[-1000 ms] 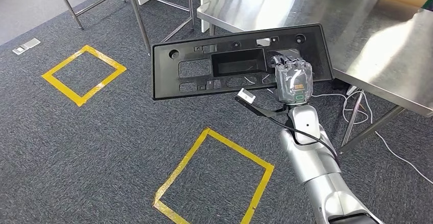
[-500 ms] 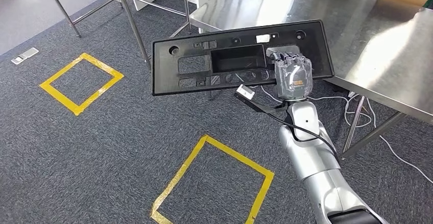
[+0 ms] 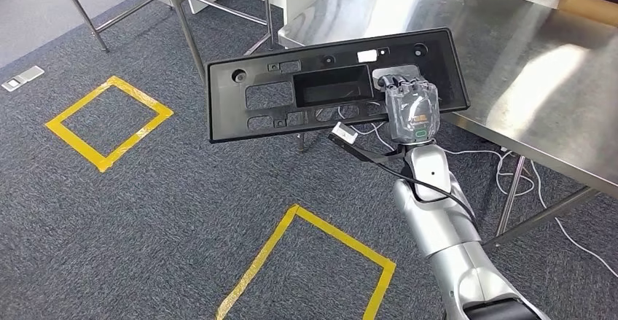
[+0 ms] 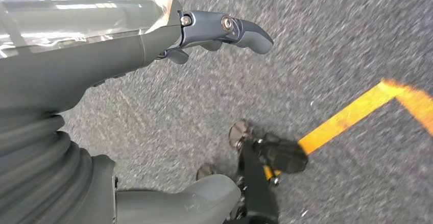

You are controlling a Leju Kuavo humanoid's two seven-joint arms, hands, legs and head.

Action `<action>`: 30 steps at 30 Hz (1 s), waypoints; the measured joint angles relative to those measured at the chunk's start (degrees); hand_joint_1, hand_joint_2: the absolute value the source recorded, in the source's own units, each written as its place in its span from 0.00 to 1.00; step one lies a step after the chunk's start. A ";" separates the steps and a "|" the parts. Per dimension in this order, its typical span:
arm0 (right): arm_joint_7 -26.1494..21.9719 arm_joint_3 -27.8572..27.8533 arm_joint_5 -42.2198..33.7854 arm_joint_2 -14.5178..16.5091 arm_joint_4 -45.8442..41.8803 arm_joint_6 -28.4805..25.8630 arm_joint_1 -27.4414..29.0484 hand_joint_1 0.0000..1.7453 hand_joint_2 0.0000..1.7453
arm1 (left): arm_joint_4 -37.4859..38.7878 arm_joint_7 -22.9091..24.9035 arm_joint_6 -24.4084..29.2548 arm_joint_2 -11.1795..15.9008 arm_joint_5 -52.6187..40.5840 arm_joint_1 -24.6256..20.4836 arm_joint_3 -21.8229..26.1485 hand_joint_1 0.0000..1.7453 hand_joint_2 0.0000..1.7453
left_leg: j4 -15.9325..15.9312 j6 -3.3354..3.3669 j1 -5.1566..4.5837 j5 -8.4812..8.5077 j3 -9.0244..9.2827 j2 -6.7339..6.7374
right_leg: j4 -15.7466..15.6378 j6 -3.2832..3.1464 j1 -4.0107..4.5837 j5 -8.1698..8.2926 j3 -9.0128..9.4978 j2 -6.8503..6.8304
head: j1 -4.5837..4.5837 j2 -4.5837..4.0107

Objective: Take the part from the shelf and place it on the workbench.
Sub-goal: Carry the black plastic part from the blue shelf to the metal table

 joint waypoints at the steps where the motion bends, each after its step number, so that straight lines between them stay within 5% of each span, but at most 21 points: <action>1: 0.00 0.02 0.06 0.00 0.10 0.01 0.10 1.00 1.00 | 0.00 0.00 0.00 0.01 0.01 0.01 0.00 0.00 1.00 | 0.00 0.03 -0.01 -0.59 0.66 -0.09 | 1.89 -0.09 -0.03 -1.12 -2.19 0.00 | 0.00 0.00; 3: 0.03 0.10 0.40 -0.01 0.40 0.02 0.19 1.00 1.00 | 0.01 0.00 -0.01 0.00 0.05 0.08 0.00 0.00 1.00 | 0.00 -0.13 -0.04 -1.97 2.40 -0.35 | 0.11 0.40 -0.11 -1.20 -3.87 -0.03 | 0.02 -0.01; 6: 0.40 0.24 1.05 0.04 1.02 0.03 0.01 1.00 1.00 | 0.03 0.00 -0.02 -0.03 0.20 0.18 0.08 0.00 1.00 | 0.06 -0.74 -0.15 -4.21 4.92 -0.56 | -10.56 1.85 -0.18 6.25 -2.11 -0.61 | 0.15 -0.01; 8: 0.77 0.33 1.44 0.31 1.30 0.03 -0.17 1.00 1.00 | 0.05 0.01 -0.02 -0.03 0.26 0.21 0.23 0.00 1.00 | 0.26 -1.41 -0.33 -5.51 5.77 -0.47 | -13.84 1.16 -0.04 9.96 -0.88 -1.09 | 0.18 -0.01; 9: 1.00 0.38 1.76 0.48 1.35 0.02 -0.26 1.00 1.00 | 0.05 0.02 -0.02 -0.03 0.25 0.18 0.31 0.00 1.00 | 0.70 -1.67 -0.36 -5.81 6.05 -0.39 | -13.87 0.38 -0.01 10.21 -0.38 -1.14 | 0.11 -0.01; 11: 2.04 0.44 2.78 0.64 1.12 0.02 -0.42 1.00 1.00 | 0.03 0.05 -0.13 -0.03 0.05 0.04 0.36 0.00 1.00 | 4.52 -2.13 -0.20 -4.65 4.26 -0.14 | -13.92 -0.76 -0.29 10.37 0.62 -0.95 | 0.02 -0.01; 13: 4.26 0.70 3.86 0.53 0.46 0.15 -0.32 1.00 1.00 | 0.02 -0.04 -0.39 -0.06 -0.53 -0.03 0.35 0.00 1.00 | 11.86 -2.58 0.03 -3.73 -0.63 0.01 | -13.99 -1.69 -0.43 9.70 1.67 -0.89 | -0.07 -0.01; 15: 6.78 1.53 4.40 0.23 -0.40 0.44 0.16 1.00 1.00 | 0.03 -0.25 -0.44 -0.10 -1.34 0.06 0.33 0.00 1.00 | 17.38 -3.09 0.20 -7.11 -5.20 0.06 | -14.01 -2.34 -0.40 8.88 2.64 -0.77 | -0.15 -0.01; 17: 8.24 2.54 4.51 -0.29 -1.11 0.79 0.76 1.00 1.00 | 0.03 -0.34 -0.15 -0.09 -2.01 0.14 0.33 0.00 1.00 | 17.67 -3.51 0.45 -11.32 -7.63 0.10 | -14.02 -2.41 -0.40 7.91 3.71 -0.42 | -0.19 0.00; 18: 8.53 2.92 4.53 -0.55 -1.33 0.92 1.04 1.00 1.00 | 0.03 -0.35 -0.01 -0.07 -2.19 0.15 0.33 0.00 1.00 | 15.78 -3.58 0.58 -11.16 -7.77 0.12 | -14.02 -2.32 -0.41 7.42 4.32 -0.25 | -0.22 0.00; 21: 9.03 3.84 4.55 -1.14 -1.72 1.04 1.49 1.00 1.00 | 0.03 -0.34 0.16 0.01 -2.37 0.15 0.33 0.00 1.00 | 5.04 -3.25 0.75 -2.04 -5.22 0.17 | -13.97 -1.65 -0.31 6.05 5.90 0.12 | -0.20 -0.01; 23: 9.44 4.40 4.55 -1.49 -1.98 1.05 1.45 1.00 1.00 | 0.03 -0.26 0.20 0.03 -2.38 0.12 0.33 0.00 1.00 | 1.84 -2.55 0.46 1.71 -4.00 0.12 | -13.98 -0.92 -0.03 5.43 6.17 0.34 | -0.16 -0.01; 30: 10.82 5.95 4.55 -2.78 -2.79 1.05 1.63 1.00 1.00 | 0.03 0.07 0.24 -0.08 -2.40 0.09 0.34 0.00 1.00 | 1.48 -1.83 -0.59 2.61 -3.70 -0.32 | -14.38 -0.78 0.55 4.83 6.50 0.05 | -0.06 0.00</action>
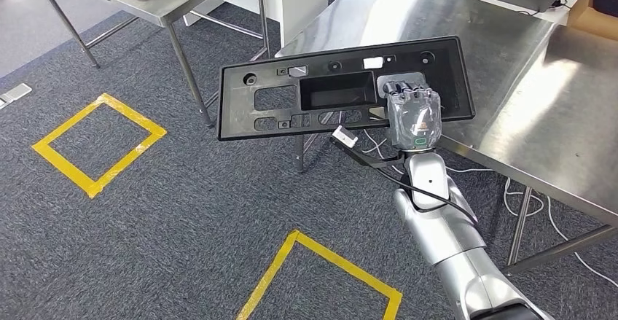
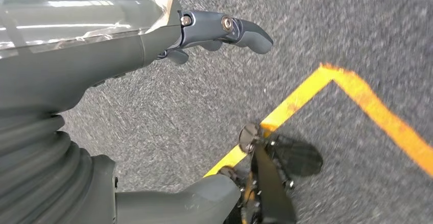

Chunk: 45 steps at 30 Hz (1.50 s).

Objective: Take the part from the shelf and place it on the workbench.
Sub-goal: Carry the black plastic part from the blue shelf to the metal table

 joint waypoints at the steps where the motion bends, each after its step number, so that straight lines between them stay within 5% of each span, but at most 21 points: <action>1: 0.11 0.20 0.00 -0.09 -0.15 0.00 0.00 1.00 1.00 | 0.00 0.00 0.00 0.00 -0.02 0.00 0.01 0.00 1.00 | 0.00 0.17 -0.04 -0.09 0.00 0.00 | -0.13 0.06 -0.01 -0.03 0.07 0.00 | 0.00 0.00; 7: -0.92 0.46 -0.19 -0.40 -0.41 -0.02 -0.07 1.00 1.00 | 0.00 0.05 -0.04 -0.01 -0.09 0.00 -0.01 0.00 1.00 | 0.00 0.61 -0.15 -0.30 0.03 -0.01 | -0.58 0.26 -0.05 -0.13 -0.08 -0.01 | 0.02 0.00; 11: -4.63 -0.71 -1.53 0.01 -0.35 -0.28 -0.19 1.00 1.00 | 0.00 0.04 0.23 -0.03 -0.20 -0.05 0.18 0.00 1.00 | -0.83 2.15 -0.25 -0.34 0.65 0.27 | -1.26 1.97 -0.61 0.08 0.48 0.04 | -0.04 0.00; 13: -5.74 -1.63 -2.14 0.26 -0.23 -0.33 -0.39 1.00 1.00 | 0.00 0.02 0.26 -0.06 -0.35 -0.09 0.40 0.00 1.00 | -1.95 2.86 0.20 0.18 1.51 0.77 | 2.31 1.86 -0.61 -1.56 -1.16 0.00 | 0.09 0.00; 15: -6.26 -2.40 -2.62 0.34 -0.03 -0.36 -0.48 1.00 1.00 | 0.00 0.00 0.26 -0.07 -0.46 -0.12 0.54 0.00 1.00 | -2.21 2.99 0.26 0.24 1.77 1.25 | 10.13 1.25 -0.82 -4.64 -5.36 -0.06 | 0.21 0.00; 17: -6.61 -2.97 -2.89 0.36 0.22 -0.37 -0.22 1.00 1.00 | 0.00 0.00 0.26 -0.07 -0.53 -0.13 0.57 0.00 1.00 | -2.16 2.82 0.24 0.09 1.81 1.76 | 15.42 1.52 -0.94 -5.90 -8.71 -0.09 | 0.22 0.00; 19: -6.80 -3.28 -2.95 0.36 0.46 -0.38 -0.04 1.00 1.00 | 0.00 -0.01 0.25 -0.07 -0.58 -0.13 0.59 0.00 1.00 | -1.97 2.44 0.29 -0.16 1.90 2.44 | 11.84 2.60 -1.12 -3.58 -7.54 -0.74 | 0.23 0.00; 21: -6.84 -3.56 -2.98 0.45 0.56 -0.39 -0.17 1.00 1.00 | -0.01 -0.04 0.22 -0.06 -0.64 -0.12 0.62 0.00 1.00 | -1.38 1.71 0.13 -0.68 1.98 3.19 | 3.79 3.30 -1.19 -0.11 -3.90 -3.53 | 0.31 0.00; 23: -6.89 -3.87 -3.07 0.72 0.58 -0.39 -0.39 1.00 1.00 | -0.02 -0.10 0.20 -0.04 -0.80 -0.10 0.66 0.00 1.00 | -0.83 0.83 -0.14 -1.23 2.11 4.10 | 0.15 2.49 -0.97 1.51 -2.12 -5.05 | 0.31 0.00; 25: -6.95 -4.12 -3.13 0.90 0.60 -0.39 -0.49 1.00 1.00 | -0.02 -0.14 0.20 -0.04 -0.97 -0.10 0.68 0.00 1.00 | -0.74 0.16 -0.05 -1.50 2.36 5.26 | 0.13 1.22 -0.85 1.84 -2.05 -3.69 | 0.23 0.00; 27: -7.00 -4.33 -3.13 0.95 0.61 -0.39 -0.51 1.00 1.00 | -0.02 -0.18 0.19 -0.03 -1.05 -0.13 0.68 0.00 1.00 | 0.44 -0.56 0.42 -2.60 2.10 4.51 | 0.03 0.40 -1.14 2.10 -1.94 -2.33 | 0.16 0.00; 30: -7.02 -4.49 -3.13 1.25 0.66 -0.39 -0.50 1.00 1.00 | -0.01 -0.22 0.13 -0.03 -1.09 -0.09 0.69 0.00 1.00 | 10.41 -1.46 0.84 -8.02 -2.30 1.25 | -0.02 -0.52 -1.33 2.19 -1.80 -0.35 | 0.05 0.00; 32: -7.04 -4.50 -3.13 1.39 0.79 -0.39 -0.37 1.00 1.00 | 0.00 -0.22 0.11 -0.04 -1.09 -0.04 0.70 0.00 1.00 | 16.48 -1.60 0.84 -9.84 -5.47 0.76 | 0.00 -0.62 -1.21 2.17 -1.75 1.15 | 0.02 0.00; 34: -7.08 -4.52 -3.13 1.40 0.90 -0.38 -0.24 1.00 1.00 | -0.01 -0.22 0.11 -0.04 -1.09 -0.03 0.70 0.00 1.00 | 13.94 -1.32 0.86 -7.27 -4.62 0.44 | 0.01 -0.61 -1.16 2.15 -1.57 2.69 | 0.02 0.00; 37: -7.08 -4.61 -3.13 1.46 0.92 -0.39 -0.35 1.00 1.00 | -0.02 -0.21 0.11 -0.02 -1.09 -0.06 0.75 0.00 1.00 | 2.15 -0.53 1.04 -1.98 0.90 -2.50 | 0.05 -0.47 -1.00 2.10 -1.54 4.84 | 0.07 0.00; 39: -7.08 -4.66 -3.14 1.49 0.92 -0.39 -0.42 1.00 1.00 | -0.02 -0.16 0.11 -0.02 -1.09 -0.09 0.81 0.00 1.00 | -0.22 -0.12 0.90 -1.77 2.08 -3.21 | 0.00 -0.01 -0.99 2.07 -1.86 5.94 | 0.07 0.00; 40: -7.13 -4.71 -3.14 1.45 0.91 -0.39 -0.40 1.00 1.00 | -0.02 -0.14 0.12 -0.03 -1.09 -0.14 0.83 0.00 1.00 | -0.39 0.11 0.77 -1.75 2.18 -2.55 | -0.13 0.37 -1.04 2.10 -2.04 6.46 | 0.07 0.00; 41: -7.22 -4.81 -3.14 1.31 0.90 -0.39 -0.34 1.00 1.00 | -0.02 -0.12 0.12 -0.05 -1.09 -0.21 0.84 0.00 1.00 | -0.70 0.47 0.77 -1.64 2.42 -1.94 | 0.00 0.69 -1.05 2.03 -2.23 6.24 | 0.06 0.00; 43: -7.39 -5.03 -3.14 1.05 0.89 -0.39 -0.37 1.00 1.00 | -0.02 -0.11 0.11 -0.09 -1.09 -0.31 0.84 0.00 1.00 | -1.44 1.22 0.86 -1.39 2.96 -0.70 | 2.72 0.83 -0.76 0.66 -3.73 3.64 | 0.21 0.00; 45: -7.43 -5.14 -3.18 0.99 0.90 -0.39 -0.41 1.00 1.00 | -0.02 -0.10 0.11 -0.11 -1.09 -0.31 0.86 0.00 1.00 | -1.68 1.69 0.77 -1.44 3.20 0.58 | 9.87 0.48 -0.67 -2.43 -7.37 0.74 | 0.37 0.00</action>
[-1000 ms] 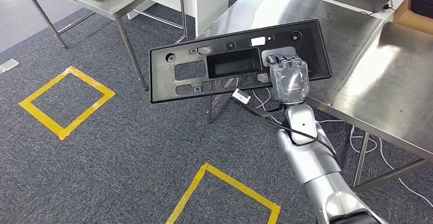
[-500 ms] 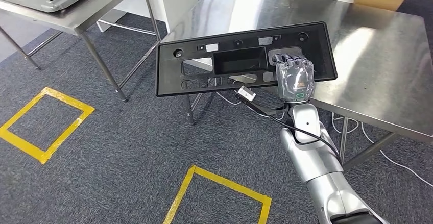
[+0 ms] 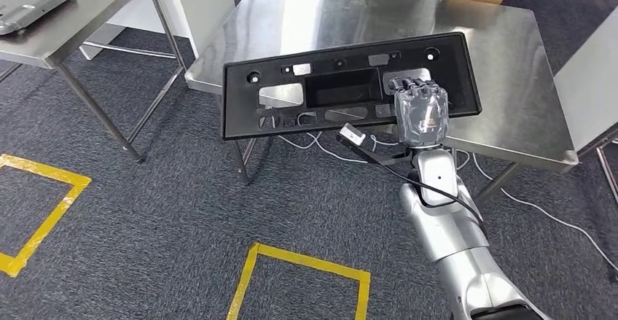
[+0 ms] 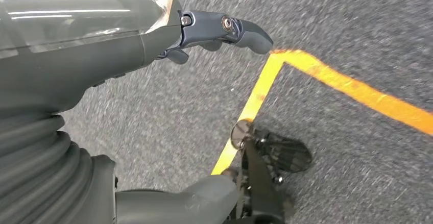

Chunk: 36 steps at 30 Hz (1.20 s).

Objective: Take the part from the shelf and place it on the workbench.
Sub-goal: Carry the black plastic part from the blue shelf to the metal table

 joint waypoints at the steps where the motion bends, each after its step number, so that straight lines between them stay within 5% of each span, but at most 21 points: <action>1: -0.01 -0.01 -0.01 0.01 0.01 0.00 0.08 1.00 1.00 | 0.00 0.01 0.00 0.00 0.00 0.00 0.01 0.00 1.00 | 0.01 0.08 -0.06 -0.07 0.02 0.68 | 3.84 0.02 -0.07 -1.34 -2.01 -0.42 | 0.03 0.00; 3: -0.02 -0.04 -0.02 -0.04 0.02 0.00 0.36 1.00 1.00 | 0.00 0.03 0.00 -0.01 0.00 0.00 0.03 0.00 1.00 | 0.04 0.11 -0.12 -0.25 0.09 2.07 | 6.59 0.70 -0.21 -1.69 -3.59 -0.79 | 0.08 0.00; 6: -0.10 -0.23 -0.03 -0.13 0.02 0.01 0.36 1.00 1.00 | 0.00 0.03 0.00 -0.14 0.00 -0.01 0.04 0.00 1.00 | 0.19 -0.34 -0.27 -0.69 0.48 4.02 | -4.28 1.94 -0.19 2.66 1.91 -3.47 | 0.11 0.01; 8: -0.38 -0.35 -0.14 -0.03 -0.01 0.08 0.07 1.00 1.00 | 0.00 0.03 0.02 -0.23 -0.01 -0.01 0.07 0.00 1.00 | 0.43 -0.93 -0.65 -1.11 0.74 5.16 | -9.62 1.42 0.20 4.59 4.80 -5.32 | 0.01 0.01; 11: -0.75 -0.52 -0.39 -0.20 -0.03 0.16 0.00 1.00 1.00 | 0.00 0.03 0.10 -0.26 -0.09 -0.11 0.13 0.00 1.00 | 0.69 -1.73 -0.67 -1.65 1.12 6.68 | -10.28 0.13 0.10 5.21 5.05 -3.87 | -0.10 0.00; 13: -1.15 -0.66 -0.85 -0.48 -0.03 0.16 -0.09 1.00 1.00 | 0.00 -0.01 0.12 -0.27 -0.23 -0.14 0.14 0.00 1.00 | 2.84 -2.40 -0.21 -3.41 0.40 4.50 | -10.45 -0.61 -0.55 5.49 5.15 -2.50 | -0.17 0.00; 15: -1.74 -0.72 -1.69 -0.54 -0.01 0.12 -0.16 1.00 1.00 | 0.01 -0.06 0.10 -0.29 -0.44 -0.06 0.16 0.00 1.00 | 9.32 -2.96 0.13 -7.12 -2.40 1.13 | -10.48 -1.14 -0.78 5.65 5.12 -1.14 | -0.29 0.00; 17: -2.32 -0.73 -2.28 -0.53 0.11 -0.04 -0.04 1.00 1.00 | 0.02 -0.09 0.07 -0.30 -0.57 0.06 0.18 0.00 1.00 | 15.81 -3.29 0.27 -9.52 -5.53 0.13 | -10.44 -1.33 -0.70 5.72 5.07 0.02 | -0.31 0.00; 19: -2.57 -0.73 -1.93 -0.62 0.36 -0.28 0.04 1.00 1.00 | 0.02 -0.12 0.08 -0.28 -0.62 0.11 0.19 0.00 1.00 | 14.82 -3.40 0.49 -7.56 -5.35 0.05 | -10.34 -1.35 -0.70 5.73 5.09 1.01 | -0.33 0.00; 21: -2.21 -0.73 -0.42 -0.74 0.60 -0.46 -0.04 1.00 1.00 | 0.01 -0.15 0.09 -0.26 -0.66 0.06 0.19 0.00 1.00 | 7.31 -3.38 0.84 -3.64 -1.94 -0.32 | -10.14 -1.23 -0.74 5.68 5.09 1.82 | -0.35 0.00; 23: -1.66 -0.72 1.02 -0.85 0.80 -0.66 -0.28 1.00 1.00 | 0.01 -0.21 0.09 -0.26 -0.69 -0.02 0.19 0.00 1.00 | 2.00 -3.15 0.85 -1.77 0.38 -0.86 | -9.90 -0.83 -0.43 5.63 4.82 2.24 | -0.29 0.00; 26: -1.33 -0.70 1.73 -0.90 1.13 -0.80 -0.49 1.00 1.00 | 0.02 -0.33 0.09 -0.35 -0.69 -0.05 0.21 0.00 1.00 | 1.14 -2.82 0.31 -1.42 0.44 -1.06 | -9.72 -0.39 0.20 5.59 4.50 2.29 | -0.22 0.00; 36: -1.31 -0.66 1.84 -1.60 1.95 -0.81 -1.37 1.00 1.00 | 0.02 -0.49 -0.41 -0.35 -1.23 -0.05 0.54 0.00 1.00 | 1.21 -1.51 -0.67 -1.06 0.04 -1.25 | -10.36 0.47 -0.19 6.09 4.49 1.91 | -0.23 0.00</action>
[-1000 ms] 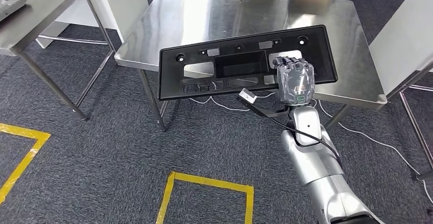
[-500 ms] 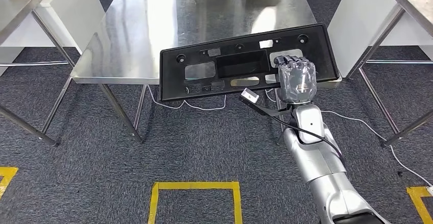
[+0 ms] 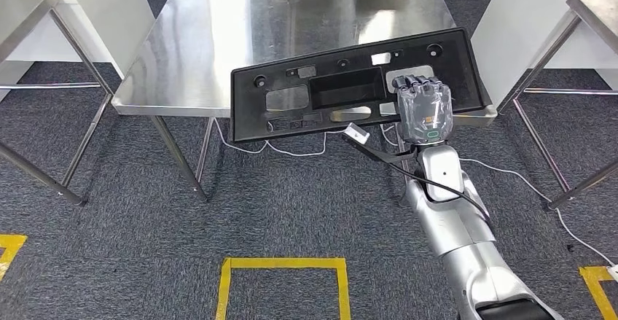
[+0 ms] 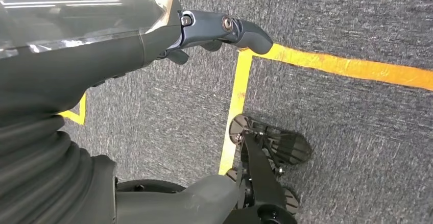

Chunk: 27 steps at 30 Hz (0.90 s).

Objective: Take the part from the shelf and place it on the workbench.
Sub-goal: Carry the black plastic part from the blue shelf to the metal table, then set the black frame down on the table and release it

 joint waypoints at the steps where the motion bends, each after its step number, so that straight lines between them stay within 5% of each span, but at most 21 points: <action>1: 0.00 0.00 -0.04 -0.16 0.00 0.01 0.02 1.00 1.00 | 0.00 0.00 -0.15 0.01 -0.03 0.00 0.00 0.00 1.00 | 0.00 0.03 -0.02 0.02 -0.02 0.00 | -0.02 0.05 -0.02 0.03 -0.01 0.00 | 0.00 0.00; 4: 0.00 0.00 -0.08 -0.55 0.00 0.01 0.06 1.00 1.00 | -0.01 0.00 -0.83 0.06 -0.05 0.00 0.00 0.00 1.00 | 0.13 0.25 -0.18 -0.02 -0.08 0.02 | -0.17 0.33 -0.30 0.16 -0.01 0.01 | -0.04 0.00; 8: -0.16 -0.02 -0.24 -0.85 -0.01 0.02 -0.31 1.00 1.00 | -0.02 0.15 -1.11 0.14 0.03 -0.03 0.02 0.00 1.00 | -0.66 1.59 0.34 0.39 0.31 0.56 | 0.24 1.27 -0.72 -0.02 -0.46 -0.58 | -0.02 0.00; 10: -0.31 0.03 -0.28 -0.86 0.11 0.02 -0.78 1.00 1.00 | -0.01 0.27 -1.08 0.08 0.03 -0.03 0.04 0.00 1.00 | -1.29 1.87 0.72 0.78 0.69 1.09 | 5.22 0.55 -0.49 -2.42 -2.97 -2.03 | 0.13 0.00; 12: -0.34 0.10 -0.30 -0.83 0.33 0.02 -1.03 1.00 1.00 | 0.00 0.32 -1.06 0.07 0.04 -0.03 0.11 0.00 1.00 | -1.32 1.90 0.70 0.78 0.66 1.48 | 13.37 0.04 -0.57 -5.67 -6.97 -2.62 | 0.28 0.00; 14: -0.36 0.11 -0.32 -0.87 0.65 0.02 -1.02 1.00 1.00 | 0.00 0.38 -1.06 0.06 0.05 -0.02 0.25 0.00 1.00 | -1.26 1.71 0.77 0.69 0.62 1.73 | 16.96 0.56 -0.85 -6.43 -8.65 -2.71 | 0.34 0.00; 17: -0.56 0.10 -0.59 -0.94 0.95 -0.04 -1.18 1.00 1.00 | -0.02 0.54 -1.05 0.01 0.05 -0.02 0.59 0.00 1.00 | -0.52 0.55 1.13 0.10 0.52 1.90 | 7.19 2.35 -1.46 -2.80 -3.27 -3.53 | 0.45 0.00; 18: -0.72 0.11 -0.73 -0.92 0.97 -0.08 -1.28 1.00 1.00 | -0.03 0.59 -1.05 0.02 0.04 -0.03 0.69 0.00 1.00 | -0.10 -0.03 1.15 -0.23 0.43 1.97 | 3.94 2.40 -1.52 -1.93 -1.50 -3.67 | 0.51 0.00; 23: -1.09 0.17 -1.07 -0.94 1.05 -0.21 -1.71 1.00 1.00 | -0.03 0.69 -1.03 0.04 0.03 0.00 0.93 0.00 1.00 | 0.91 -1.49 1.49 -1.18 0.11 2.12 | 2.08 0.13 -1.24 -1.60 -0.34 -3.06 | 0.32 0.00; 25: -1.09 0.17 -1.08 -0.92 1.05 -0.21 -1.93 1.00 1.00 | -0.02 0.70 -1.03 0.03 0.03 -0.03 0.95 0.00 1.00 | 5.17 -1.83 1.68 -3.63 -1.87 1.99 | 2.03 -0.43 -1.19 -1.62 -0.22 -2.83 | 0.27 0.00; 27: -1.09 0.18 -1.08 -0.86 1.06 -0.22 -2.04 1.00 1.00 | -0.02 0.70 -1.03 0.04 0.03 -0.03 0.97 0.00 1.00 | 12.99 -1.91 1.62 -6.86 -6.01 1.83 | 2.04 -0.81 -0.81 -1.74 -0.20 -2.67 | 0.22 0.01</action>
